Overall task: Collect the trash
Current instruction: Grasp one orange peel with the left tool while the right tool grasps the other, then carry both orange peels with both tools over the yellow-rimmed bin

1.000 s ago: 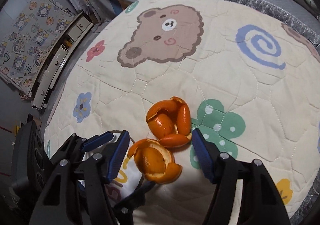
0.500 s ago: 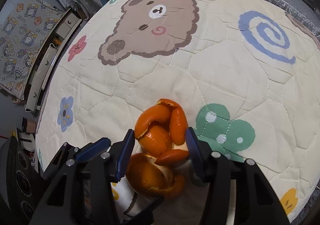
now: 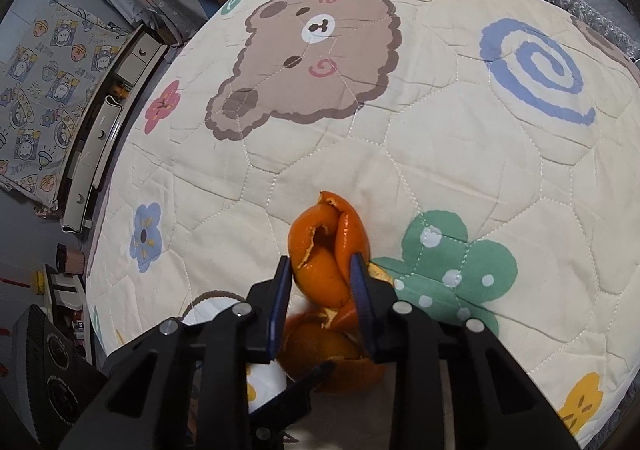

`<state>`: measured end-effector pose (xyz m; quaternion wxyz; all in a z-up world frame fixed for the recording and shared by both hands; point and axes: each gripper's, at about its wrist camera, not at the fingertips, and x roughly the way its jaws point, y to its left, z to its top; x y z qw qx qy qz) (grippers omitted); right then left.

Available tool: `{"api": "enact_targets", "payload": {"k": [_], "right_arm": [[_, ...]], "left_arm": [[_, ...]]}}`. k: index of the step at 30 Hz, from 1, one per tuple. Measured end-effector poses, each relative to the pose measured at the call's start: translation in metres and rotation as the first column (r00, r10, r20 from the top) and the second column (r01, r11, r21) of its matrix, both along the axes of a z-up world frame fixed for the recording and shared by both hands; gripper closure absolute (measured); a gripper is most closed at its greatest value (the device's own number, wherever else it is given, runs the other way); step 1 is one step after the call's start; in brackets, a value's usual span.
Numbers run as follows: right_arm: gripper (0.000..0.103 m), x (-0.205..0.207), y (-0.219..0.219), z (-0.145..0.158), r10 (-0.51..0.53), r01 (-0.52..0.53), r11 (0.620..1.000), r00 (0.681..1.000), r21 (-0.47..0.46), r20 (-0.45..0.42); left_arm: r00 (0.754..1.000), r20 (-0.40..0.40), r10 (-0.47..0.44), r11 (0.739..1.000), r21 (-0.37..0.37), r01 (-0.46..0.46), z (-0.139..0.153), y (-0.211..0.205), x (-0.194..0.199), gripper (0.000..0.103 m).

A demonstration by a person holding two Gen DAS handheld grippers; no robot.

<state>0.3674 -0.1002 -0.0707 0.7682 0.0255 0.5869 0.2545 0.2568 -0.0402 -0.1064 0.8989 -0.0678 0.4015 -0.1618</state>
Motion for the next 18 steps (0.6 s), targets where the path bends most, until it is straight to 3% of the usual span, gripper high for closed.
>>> {"api": "enact_targets", "payload": {"k": [13,18], "right_arm": [[0.077,-0.015,-0.019,0.038,-0.033,0.026,0.992,0.998,0.127,0.05],[0.077,-0.031,-0.039,0.046,-0.053,0.042,0.986,0.996,0.163,0.068]], "left_arm": [[0.998,0.056,-0.024,1.0,-0.001,0.024,0.035,0.01,-0.033,0.069],[0.996,0.089,-0.027,0.999,0.039,0.023,0.048,0.015,-0.056,0.069]]}}
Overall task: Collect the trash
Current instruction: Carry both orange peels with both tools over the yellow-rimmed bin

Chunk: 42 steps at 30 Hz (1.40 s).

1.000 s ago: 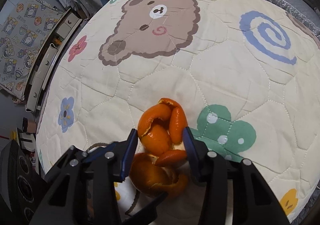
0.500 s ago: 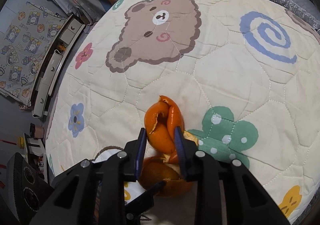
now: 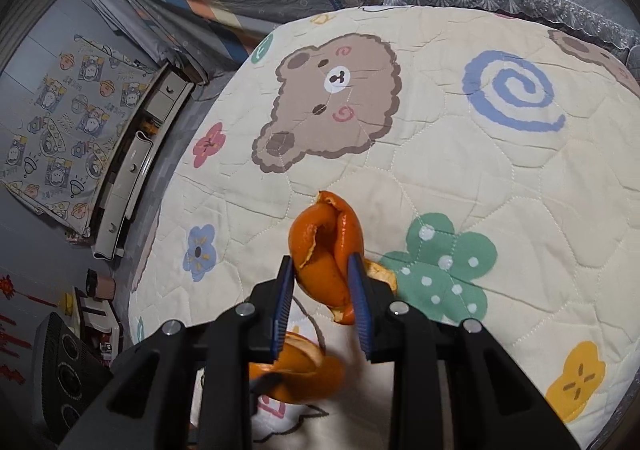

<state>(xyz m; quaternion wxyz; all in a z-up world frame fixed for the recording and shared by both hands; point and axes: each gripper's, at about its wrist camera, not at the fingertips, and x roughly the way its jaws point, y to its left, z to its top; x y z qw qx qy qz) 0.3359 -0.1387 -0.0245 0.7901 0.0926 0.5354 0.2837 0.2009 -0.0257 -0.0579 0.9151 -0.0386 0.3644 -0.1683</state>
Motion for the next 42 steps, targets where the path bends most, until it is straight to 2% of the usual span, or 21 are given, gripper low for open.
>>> {"api": "enact_targets", "payload": {"k": [10,16,22,30,34,42], "right_arm": [[0.077,-0.061,-0.079,0.019,-0.076,0.071,0.992,0.996,0.106,0.049],[0.077,-0.108,-0.139,0.036,-0.166,0.149,0.977,0.98,0.155,0.105],[0.077,-0.153,-0.197,0.048,-0.263,0.233,0.954,0.952,0.187,0.158],[0.077,-0.216,-0.272,0.059,-0.408,0.359,0.904,0.886,0.231,0.221],[0.077,-0.251,-0.308,0.063,-0.489,0.431,0.867,0.834,0.251,0.255],[0.077,-0.307,-0.357,0.054,-0.612,0.552,0.79,0.745,0.268,0.267]], "left_arm": [[0.996,0.091,-0.017,0.999,0.037,0.014,0.032,-0.008,-0.032,0.069],[0.983,0.17,-0.073,0.996,0.057,0.064,0.058,-0.051,-0.052,0.069],[0.962,0.211,-0.173,0.985,0.05,0.166,0.079,-0.098,-0.067,0.069],[0.916,0.278,-0.287,0.958,0.072,0.278,0.104,-0.162,-0.087,0.069],[0.891,0.295,-0.345,0.938,0.084,0.336,0.11,-0.193,-0.095,0.069],[0.845,0.296,-0.446,0.893,0.083,0.442,0.111,-0.245,-0.112,0.069]]}}
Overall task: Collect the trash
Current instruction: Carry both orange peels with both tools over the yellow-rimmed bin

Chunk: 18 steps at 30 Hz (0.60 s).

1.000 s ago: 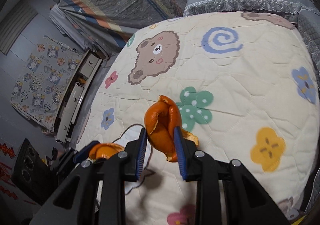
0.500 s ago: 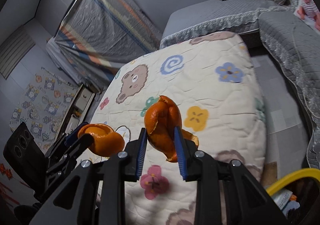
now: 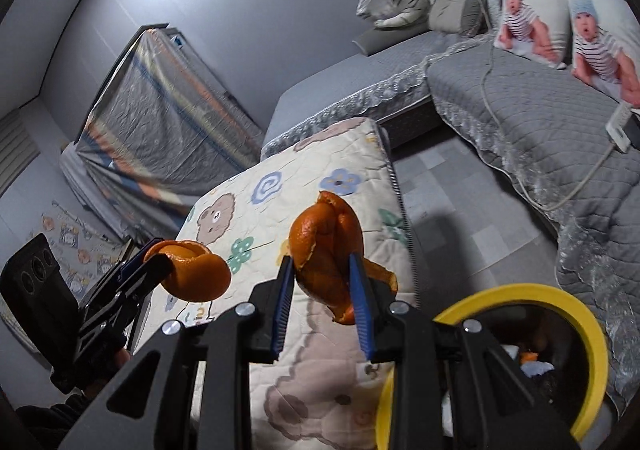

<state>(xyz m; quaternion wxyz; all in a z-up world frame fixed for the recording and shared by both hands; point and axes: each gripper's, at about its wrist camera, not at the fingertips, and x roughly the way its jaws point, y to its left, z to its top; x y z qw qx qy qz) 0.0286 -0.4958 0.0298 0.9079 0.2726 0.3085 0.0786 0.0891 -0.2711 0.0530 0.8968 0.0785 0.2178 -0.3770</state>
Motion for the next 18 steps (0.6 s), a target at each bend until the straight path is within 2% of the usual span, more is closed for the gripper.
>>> {"api": "enact_targets", "payload": {"k": [11,18], "right_arm": [[0.077,-0.059,-0.05,-0.038,-0.183,0.183,0.983,0.983,0.0,-0.016],[0.077,-0.073,-0.067,-0.075,-0.283,0.281,0.959,0.956,-0.037,-0.08]], "left_arm": [[0.993,-0.007,-0.117,0.993,0.01,0.117,-0.01,-0.057,-0.027,0.069],[0.984,-0.063,-0.167,0.985,0.041,0.17,-0.042,-0.094,-0.033,0.069]]}}
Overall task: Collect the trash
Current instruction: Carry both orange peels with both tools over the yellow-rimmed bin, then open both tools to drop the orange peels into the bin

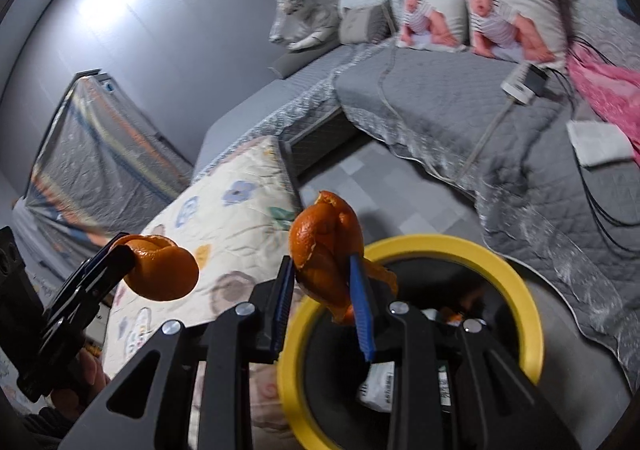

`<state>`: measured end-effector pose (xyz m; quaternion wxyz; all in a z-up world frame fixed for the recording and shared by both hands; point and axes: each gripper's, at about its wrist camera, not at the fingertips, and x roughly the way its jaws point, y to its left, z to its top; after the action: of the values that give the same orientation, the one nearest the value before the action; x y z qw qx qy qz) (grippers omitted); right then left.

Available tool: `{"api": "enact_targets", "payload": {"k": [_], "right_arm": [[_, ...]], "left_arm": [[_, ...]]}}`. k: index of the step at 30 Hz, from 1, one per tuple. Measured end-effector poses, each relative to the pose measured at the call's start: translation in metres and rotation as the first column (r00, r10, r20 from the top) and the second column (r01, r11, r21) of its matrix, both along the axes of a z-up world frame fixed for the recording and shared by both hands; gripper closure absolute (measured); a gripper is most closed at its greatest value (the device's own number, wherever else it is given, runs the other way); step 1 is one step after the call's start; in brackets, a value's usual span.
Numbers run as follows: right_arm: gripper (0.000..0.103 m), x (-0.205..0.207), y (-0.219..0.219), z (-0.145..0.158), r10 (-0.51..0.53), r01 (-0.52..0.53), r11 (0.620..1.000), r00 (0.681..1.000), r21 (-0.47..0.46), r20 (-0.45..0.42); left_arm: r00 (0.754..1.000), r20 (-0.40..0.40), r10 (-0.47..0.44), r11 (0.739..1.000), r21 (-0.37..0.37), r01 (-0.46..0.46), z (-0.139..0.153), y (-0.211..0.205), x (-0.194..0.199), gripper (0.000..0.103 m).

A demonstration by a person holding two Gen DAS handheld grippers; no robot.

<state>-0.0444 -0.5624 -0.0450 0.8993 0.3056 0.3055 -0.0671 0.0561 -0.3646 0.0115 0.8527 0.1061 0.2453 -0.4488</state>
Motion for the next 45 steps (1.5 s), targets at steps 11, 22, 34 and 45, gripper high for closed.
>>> {"api": "enact_targets", "payload": {"k": [11,22,34,45], "right_arm": [[0.077,0.003,-0.017,-0.071,-0.069,0.079,0.995,0.987,0.06,-0.145],[0.076,0.002,-0.022,-0.096,-0.118,0.135,0.989,0.967,0.06,-0.228],[0.073,0.006,-0.021,-0.093,-0.129,0.146,0.988,0.951,0.04,-0.28],[0.033,-0.005,-0.02,-0.069,-0.237,0.233,0.971,0.94,-0.046,-0.244]], "left_arm": [[0.979,-0.199,-0.046,0.989,0.129,0.072,-0.08,-0.053,0.017,0.068],[0.967,-0.252,-0.026,0.981,0.18,0.073,-0.111,-0.068,0.022,0.068],[0.964,-0.267,0.0,0.986,0.163,0.045,-0.107,-0.064,0.029,0.058],[0.973,-0.223,0.063,0.996,0.07,-0.049,-0.075,-0.032,0.031,0.01]]}}
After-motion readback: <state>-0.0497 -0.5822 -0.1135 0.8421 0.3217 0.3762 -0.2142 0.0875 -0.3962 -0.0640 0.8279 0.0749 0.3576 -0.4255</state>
